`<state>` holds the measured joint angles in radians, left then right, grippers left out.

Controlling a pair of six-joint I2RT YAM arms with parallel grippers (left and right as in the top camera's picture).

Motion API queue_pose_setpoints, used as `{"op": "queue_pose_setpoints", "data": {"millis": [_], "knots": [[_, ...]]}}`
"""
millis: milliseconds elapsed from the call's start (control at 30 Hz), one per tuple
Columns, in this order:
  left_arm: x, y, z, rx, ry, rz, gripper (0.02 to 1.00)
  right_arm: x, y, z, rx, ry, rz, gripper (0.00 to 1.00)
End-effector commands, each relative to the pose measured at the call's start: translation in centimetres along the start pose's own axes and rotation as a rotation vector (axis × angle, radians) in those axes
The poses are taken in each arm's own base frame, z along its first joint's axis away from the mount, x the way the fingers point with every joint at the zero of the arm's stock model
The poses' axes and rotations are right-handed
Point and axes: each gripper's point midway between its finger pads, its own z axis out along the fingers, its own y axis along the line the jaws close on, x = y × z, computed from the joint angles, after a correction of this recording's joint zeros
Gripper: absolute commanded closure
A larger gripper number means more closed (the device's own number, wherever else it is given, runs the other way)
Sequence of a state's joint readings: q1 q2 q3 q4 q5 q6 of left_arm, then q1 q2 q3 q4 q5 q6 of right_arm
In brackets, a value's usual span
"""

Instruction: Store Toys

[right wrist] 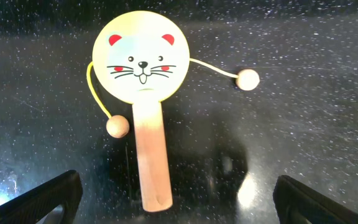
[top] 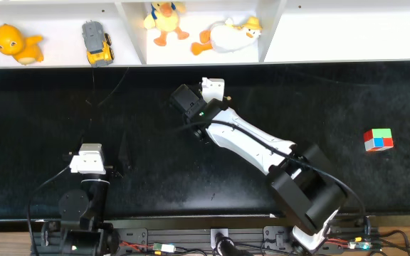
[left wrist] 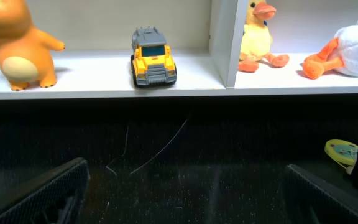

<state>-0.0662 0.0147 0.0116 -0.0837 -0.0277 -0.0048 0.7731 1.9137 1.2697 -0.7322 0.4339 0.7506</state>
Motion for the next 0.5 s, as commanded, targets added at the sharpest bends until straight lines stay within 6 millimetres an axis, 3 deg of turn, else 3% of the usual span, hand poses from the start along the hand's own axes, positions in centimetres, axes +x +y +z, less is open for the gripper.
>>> {"op": "queue_pose_setpoints", "data": {"millis": [33, 200, 400, 500], "knots": [[-0.09, 0.00, -0.05, -0.002, -0.008, 0.007, 0.020, -0.18, 0.62, 0.86, 0.000, 0.003, -0.015, 0.005], [-0.09, -0.01, -0.05, -0.002, -0.008, 0.007, 0.020, 0.16, 0.74, 1.11, -0.004, 0.018, -0.018, 0.034], [-0.09, 0.00, -0.05, -0.002, -0.008, 0.007, 0.020, 0.21, 0.76, 1.11, -0.005, 0.020, -0.018, 0.730], [-0.09, -0.01, -0.05, -0.002, -0.008, 0.007, 0.020, 0.31, 0.85, 1.11, -0.010, 0.026, -0.018, 0.954]]}}
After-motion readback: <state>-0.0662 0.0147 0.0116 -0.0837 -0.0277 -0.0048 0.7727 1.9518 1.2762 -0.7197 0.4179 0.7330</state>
